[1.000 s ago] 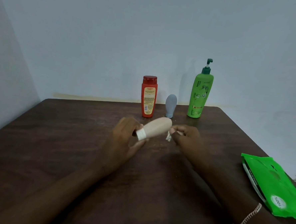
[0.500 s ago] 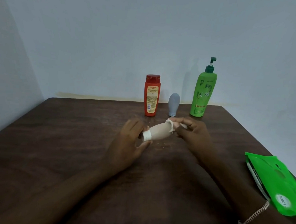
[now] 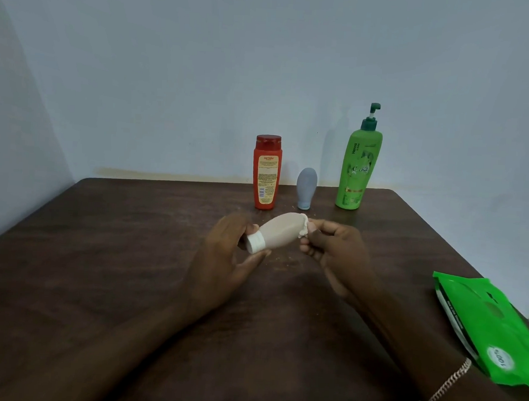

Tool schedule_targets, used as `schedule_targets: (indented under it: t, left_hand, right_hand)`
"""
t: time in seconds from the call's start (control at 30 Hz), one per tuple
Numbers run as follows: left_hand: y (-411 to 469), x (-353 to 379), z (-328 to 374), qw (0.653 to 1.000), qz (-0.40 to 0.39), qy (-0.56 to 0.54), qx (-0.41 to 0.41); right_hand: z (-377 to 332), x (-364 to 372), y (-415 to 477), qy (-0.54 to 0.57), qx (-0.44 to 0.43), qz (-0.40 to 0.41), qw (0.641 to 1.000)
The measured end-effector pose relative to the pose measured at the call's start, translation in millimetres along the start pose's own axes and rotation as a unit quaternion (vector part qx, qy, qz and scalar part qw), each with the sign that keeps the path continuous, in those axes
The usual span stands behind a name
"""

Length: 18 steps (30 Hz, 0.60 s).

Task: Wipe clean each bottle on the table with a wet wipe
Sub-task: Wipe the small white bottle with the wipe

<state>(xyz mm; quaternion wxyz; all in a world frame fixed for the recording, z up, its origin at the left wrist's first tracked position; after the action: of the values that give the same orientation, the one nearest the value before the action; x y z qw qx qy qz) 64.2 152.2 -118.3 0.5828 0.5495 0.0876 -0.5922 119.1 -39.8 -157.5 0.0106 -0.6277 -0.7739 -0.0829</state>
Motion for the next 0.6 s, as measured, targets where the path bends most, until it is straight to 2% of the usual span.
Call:
schedule_targets:
  t: [0.2,0.37,0.47,0.6]
  left_hand:
    - [-0.2,-4.2,-2.4,0.999,0.024,-0.015,-0.03]
    - [2.8,-2.7,-3.5,0.999,0.019,-0.018,-0.021]
    - [4.0,-5.9,-6.8,0.999,0.022,-0.043,-0.024]
    - [2.9,-3.2,-12.0,0.998,-0.005,-0.057,-0.038]
  right_hand:
    - [13.2,30.5,-11.7,0.105,0.058,-0.032,0.992]
    - [30.6,54.5,-18.0,0.068,0.099,-0.085,0.989]
    - [25.1,43.6,-15.1,0.105,0.094,-0.06,0.988]
    - [23.8,10.8,-9.5,0.125,0.095,0.033,0.987]
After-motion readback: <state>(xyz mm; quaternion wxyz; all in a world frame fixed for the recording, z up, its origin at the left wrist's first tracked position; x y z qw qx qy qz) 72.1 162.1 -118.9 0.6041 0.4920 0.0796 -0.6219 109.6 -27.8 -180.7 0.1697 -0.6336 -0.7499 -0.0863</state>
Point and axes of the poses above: each hand's wrist, its own y-axis towards the middle knuckle, its own x-axis out of the palm, z = x × y, the point moved 9 cm from there along y, towards the middle knuckle, and after that the axes turned 11 degrees about -z, right-handed, at the moved point
